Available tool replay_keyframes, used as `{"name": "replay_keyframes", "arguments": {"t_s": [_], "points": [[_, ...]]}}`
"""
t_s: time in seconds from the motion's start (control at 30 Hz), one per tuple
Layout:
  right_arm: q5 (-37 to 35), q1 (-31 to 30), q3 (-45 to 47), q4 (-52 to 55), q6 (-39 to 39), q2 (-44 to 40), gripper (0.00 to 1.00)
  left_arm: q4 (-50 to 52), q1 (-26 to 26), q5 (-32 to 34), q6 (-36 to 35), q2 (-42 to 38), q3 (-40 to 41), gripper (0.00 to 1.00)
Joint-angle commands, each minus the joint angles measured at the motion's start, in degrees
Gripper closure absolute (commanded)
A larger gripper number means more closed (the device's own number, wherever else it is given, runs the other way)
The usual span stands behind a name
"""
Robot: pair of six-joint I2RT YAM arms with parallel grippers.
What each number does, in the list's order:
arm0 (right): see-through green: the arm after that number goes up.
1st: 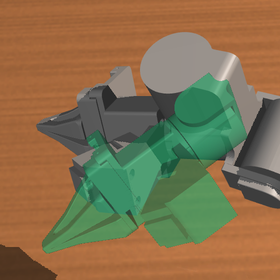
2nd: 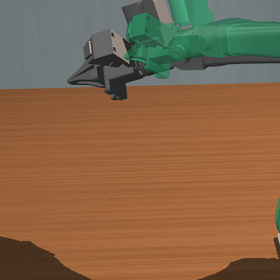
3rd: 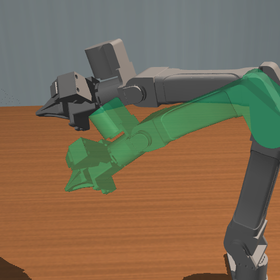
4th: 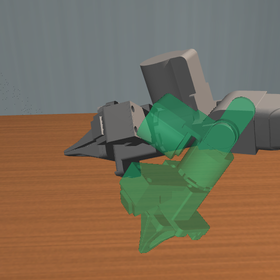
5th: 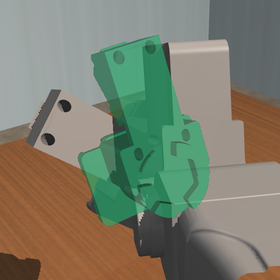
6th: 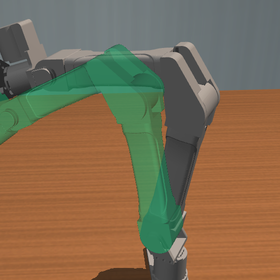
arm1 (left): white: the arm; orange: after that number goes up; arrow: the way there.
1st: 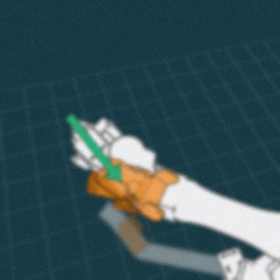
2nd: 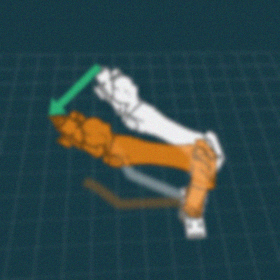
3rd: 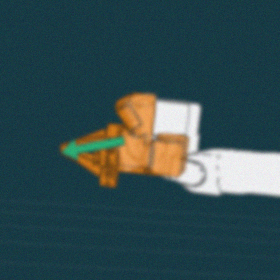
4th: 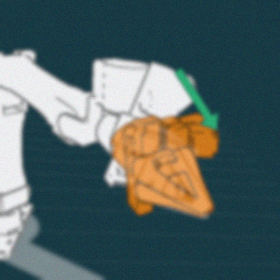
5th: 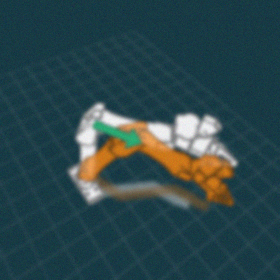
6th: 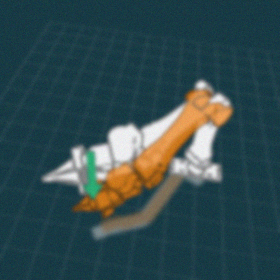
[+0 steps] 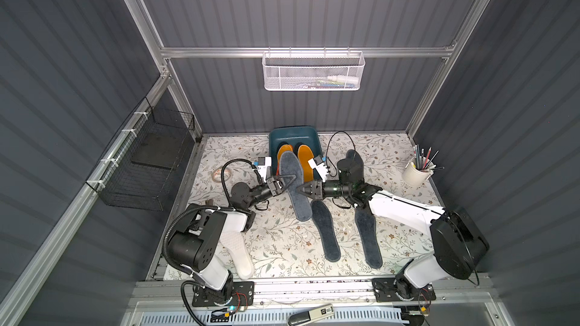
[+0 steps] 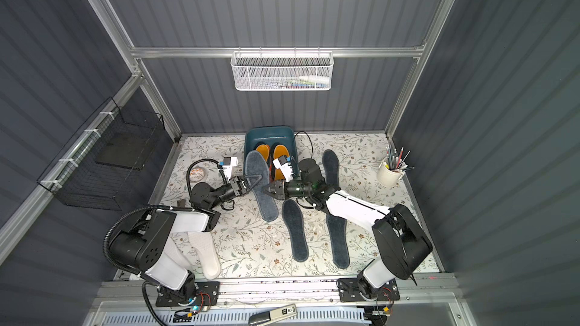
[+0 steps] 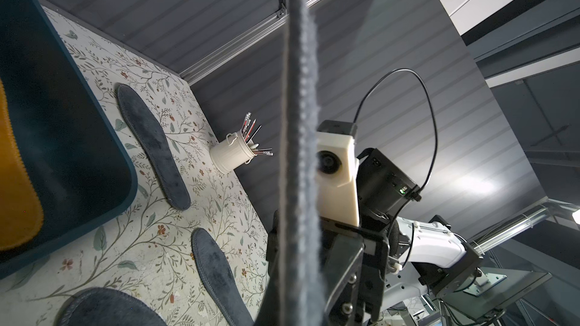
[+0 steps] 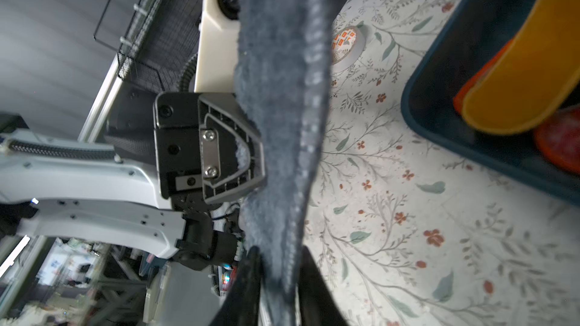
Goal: Put the insoles into the storage box
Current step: Place the insole in the storage box.
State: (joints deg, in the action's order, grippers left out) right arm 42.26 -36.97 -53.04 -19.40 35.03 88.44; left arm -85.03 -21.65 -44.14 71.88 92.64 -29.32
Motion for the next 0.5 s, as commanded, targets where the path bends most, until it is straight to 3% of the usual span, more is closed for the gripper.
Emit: {"name": "replay_keyframes", "arguments": {"t_s": [0.0,0.07,0.13,0.23,0.27,0.47], "points": [[-1.6,-0.1,-2.4,1.6,-0.3,0.6,0.99,-2.6,0.3,-1.2,0.5,-0.3,-1.4,1.00],[-3.7,0.0,-2.9,3.6,-1.0,0.5,1.00,-2.5,0.4,-1.1,0.5,-0.7,-1.2,0.94],[-5.1,0.2,-3.9,5.6,-1.7,0.2,1.00,-2.6,0.6,-1.2,0.6,-1.0,-1.1,0.76],[-7.7,0.9,-6.6,10.1,-2.4,0.6,1.00,-2.5,1.0,-0.9,0.6,-1.7,-0.8,0.17],[-8.7,1.4,-7.9,12.3,-2.3,0.9,1.00,-2.3,1.2,-0.6,0.4,-2.0,-0.6,0.02],[-12.6,4.9,-15.4,20.9,-2.0,4.8,1.00,6.0,2.0,1.9,-3.9,-5.4,0.3,0.00]]}}
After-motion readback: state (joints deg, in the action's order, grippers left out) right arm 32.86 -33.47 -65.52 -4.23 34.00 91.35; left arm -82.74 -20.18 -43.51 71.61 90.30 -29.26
